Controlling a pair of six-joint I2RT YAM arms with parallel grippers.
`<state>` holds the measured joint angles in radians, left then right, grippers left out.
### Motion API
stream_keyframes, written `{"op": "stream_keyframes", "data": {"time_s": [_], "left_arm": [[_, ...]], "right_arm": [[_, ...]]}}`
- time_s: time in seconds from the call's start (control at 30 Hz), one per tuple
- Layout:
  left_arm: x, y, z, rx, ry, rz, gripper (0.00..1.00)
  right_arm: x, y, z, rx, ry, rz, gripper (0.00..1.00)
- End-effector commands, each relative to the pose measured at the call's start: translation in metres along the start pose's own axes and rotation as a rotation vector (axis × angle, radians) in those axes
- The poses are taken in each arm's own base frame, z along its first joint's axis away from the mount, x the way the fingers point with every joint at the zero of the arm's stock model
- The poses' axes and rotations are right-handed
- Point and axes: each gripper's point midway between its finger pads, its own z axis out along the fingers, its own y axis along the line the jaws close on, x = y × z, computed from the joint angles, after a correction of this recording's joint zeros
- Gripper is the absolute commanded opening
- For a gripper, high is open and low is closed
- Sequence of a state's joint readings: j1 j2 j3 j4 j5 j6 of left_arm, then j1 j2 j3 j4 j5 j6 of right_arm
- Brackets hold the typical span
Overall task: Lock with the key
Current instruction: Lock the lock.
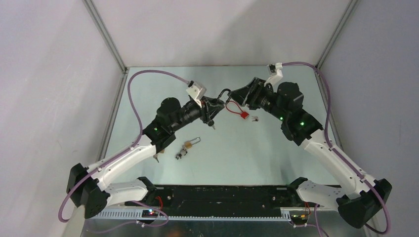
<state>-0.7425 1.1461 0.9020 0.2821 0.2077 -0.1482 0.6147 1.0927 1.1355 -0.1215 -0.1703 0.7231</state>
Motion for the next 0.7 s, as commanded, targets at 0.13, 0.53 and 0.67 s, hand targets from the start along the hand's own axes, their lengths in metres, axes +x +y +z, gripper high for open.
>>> {"op": "stream_keyframes", "data": {"time_s": [0.13, 0.53, 0.67], "left_arm": [[-0.019, -0.036, -0.034, 0.215, -0.011, 0.091, 0.00], [-0.005, -0.051, -0.044, 0.313, 0.103, 0.113, 0.00], [-0.006, -0.053, -0.046, 0.330, 0.100, 0.136, 0.00]], "right_arm": [[-0.022, 0.007, -0.040, -0.161, 0.008, -0.195, 0.79], [0.012, 0.031, -0.050, -0.323, 0.168, -0.305, 0.78], [0.027, 0.023, -0.047, -0.313, 0.228, -0.339, 0.68]]}}
